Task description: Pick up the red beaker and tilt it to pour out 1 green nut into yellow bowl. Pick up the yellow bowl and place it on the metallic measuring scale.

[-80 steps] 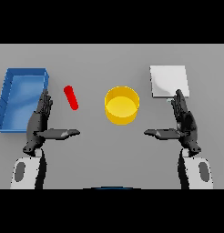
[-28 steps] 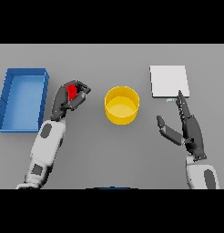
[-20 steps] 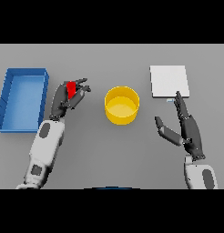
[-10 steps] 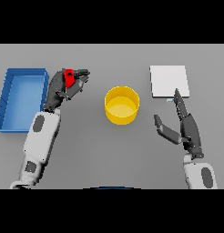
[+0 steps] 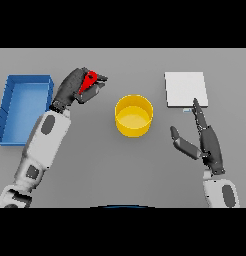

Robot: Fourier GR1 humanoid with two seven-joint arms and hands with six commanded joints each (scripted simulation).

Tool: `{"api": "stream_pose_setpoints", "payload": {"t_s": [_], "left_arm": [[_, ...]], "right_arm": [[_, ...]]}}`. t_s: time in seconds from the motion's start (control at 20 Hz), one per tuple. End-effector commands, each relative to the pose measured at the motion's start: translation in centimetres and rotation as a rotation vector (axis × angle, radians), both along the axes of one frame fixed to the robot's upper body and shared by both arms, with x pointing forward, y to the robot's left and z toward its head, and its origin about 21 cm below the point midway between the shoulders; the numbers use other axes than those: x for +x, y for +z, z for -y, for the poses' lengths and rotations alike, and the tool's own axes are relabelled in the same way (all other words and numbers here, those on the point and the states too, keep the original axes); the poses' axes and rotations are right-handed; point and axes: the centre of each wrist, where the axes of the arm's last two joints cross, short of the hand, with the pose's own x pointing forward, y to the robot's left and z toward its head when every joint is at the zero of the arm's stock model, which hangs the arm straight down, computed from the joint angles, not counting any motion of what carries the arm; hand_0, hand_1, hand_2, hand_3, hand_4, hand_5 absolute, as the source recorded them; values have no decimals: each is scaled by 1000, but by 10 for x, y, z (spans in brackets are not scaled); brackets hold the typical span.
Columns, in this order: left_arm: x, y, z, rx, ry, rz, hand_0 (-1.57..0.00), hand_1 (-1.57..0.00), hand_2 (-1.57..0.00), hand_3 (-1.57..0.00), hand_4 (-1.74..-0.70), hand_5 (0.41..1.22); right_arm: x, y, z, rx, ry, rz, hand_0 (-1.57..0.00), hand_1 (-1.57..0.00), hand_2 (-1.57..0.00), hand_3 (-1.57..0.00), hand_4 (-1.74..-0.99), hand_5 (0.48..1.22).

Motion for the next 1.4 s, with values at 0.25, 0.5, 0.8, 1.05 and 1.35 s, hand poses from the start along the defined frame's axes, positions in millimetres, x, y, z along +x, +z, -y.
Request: {"api": "stream_pose_setpoints", "payload": {"t_s": [0.25,0.5,0.8,1.05,1.35], "left_arm": [[7,29,29,392,-114,44,-1570,-1570,-1570,-1570,-1740,1147],[9,38,57,759,-205,100,-1571,-1571,-1571,-1571,-1741,1197],[18,54,79,1118,-339,167,-1571,-1571,-1571,-1349,-1717,1215],[23,61,99,1306,-464,239,-1571,-1571,-1571,-1429,-1725,1219],[25,65,117,1540,-562,359,-1571,-1571,-1571,-1534,-1734,1220]], "right_arm": [[-2,-1,-3,9,15,-23,1,1,1,1,-1182,668],[-5,4,0,28,6,-17,1,1,1,1,-1187,676],[-6,0,-3,85,0,-59,1,1,1,1,-1197,659],[-6,-4,-4,73,-13,-50,1,1,1,1,-1221,617],[-4,-4,-9,61,-28,-18,1,1,1,1,-1185,575]]}}
